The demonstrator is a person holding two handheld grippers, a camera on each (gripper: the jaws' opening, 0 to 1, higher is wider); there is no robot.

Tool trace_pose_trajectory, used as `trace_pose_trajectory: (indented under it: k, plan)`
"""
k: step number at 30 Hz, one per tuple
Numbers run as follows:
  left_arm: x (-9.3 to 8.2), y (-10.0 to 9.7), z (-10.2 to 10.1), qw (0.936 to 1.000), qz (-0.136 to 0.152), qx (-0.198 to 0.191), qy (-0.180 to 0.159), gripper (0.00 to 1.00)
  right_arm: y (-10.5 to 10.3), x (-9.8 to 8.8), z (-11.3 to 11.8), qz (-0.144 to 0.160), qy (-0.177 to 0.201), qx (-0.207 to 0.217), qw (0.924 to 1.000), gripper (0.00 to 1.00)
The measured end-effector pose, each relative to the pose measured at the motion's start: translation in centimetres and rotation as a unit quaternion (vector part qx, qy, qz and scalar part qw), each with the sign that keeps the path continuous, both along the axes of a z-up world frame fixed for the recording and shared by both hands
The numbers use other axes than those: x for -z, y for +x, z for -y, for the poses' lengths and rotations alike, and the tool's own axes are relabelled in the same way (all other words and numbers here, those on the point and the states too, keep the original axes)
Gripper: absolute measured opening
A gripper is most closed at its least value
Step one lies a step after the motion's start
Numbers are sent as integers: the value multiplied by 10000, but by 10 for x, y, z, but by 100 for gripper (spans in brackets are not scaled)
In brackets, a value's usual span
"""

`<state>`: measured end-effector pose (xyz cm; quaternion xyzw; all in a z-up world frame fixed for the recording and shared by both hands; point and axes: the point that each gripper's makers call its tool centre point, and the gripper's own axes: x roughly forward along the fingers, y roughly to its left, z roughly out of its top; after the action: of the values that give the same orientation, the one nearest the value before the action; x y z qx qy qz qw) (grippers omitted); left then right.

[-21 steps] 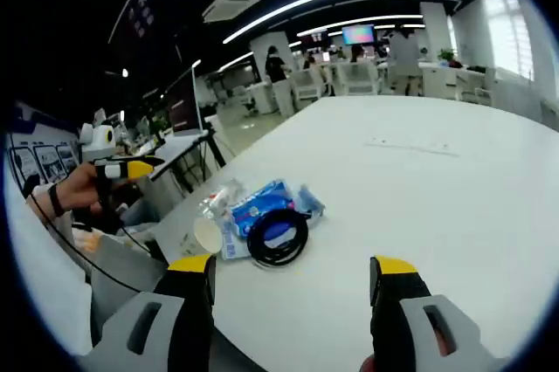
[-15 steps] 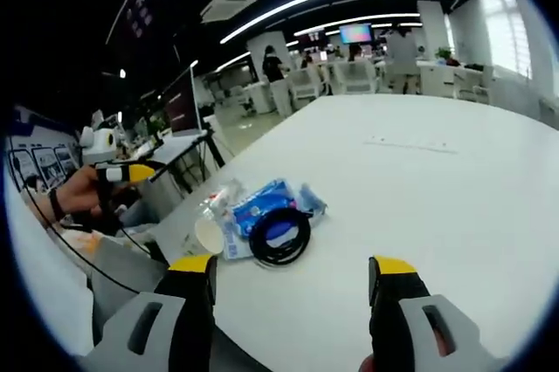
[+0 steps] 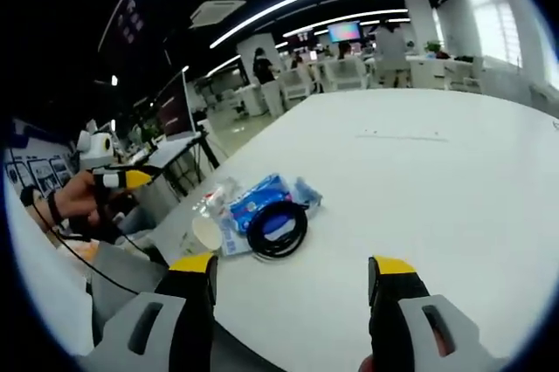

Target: Arrange the tabletop items into an orderly group along one side of the table until the central work area is clear of visible clutter.

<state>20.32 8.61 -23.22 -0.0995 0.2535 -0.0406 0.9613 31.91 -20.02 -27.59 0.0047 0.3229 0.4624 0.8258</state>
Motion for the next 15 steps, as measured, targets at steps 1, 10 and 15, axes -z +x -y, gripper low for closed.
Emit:
trace_pose_trajectory:
  k: [1, 10, 15]
  plan:
    - [1, 0, 0, 10000, -10, -4, -2, 58, 0, 0, 0, -1, -7, -3, 10000, 72]
    - [7, -3, -6, 10000, -66, 45, 31, 58, -3, 2, 1, -35, 11, 57, 10000, 72]
    - [12, -5, -9, 9999, -105, 70, 36, 58, -4, 4, 0, -73, 16, 98, 9999, 72]
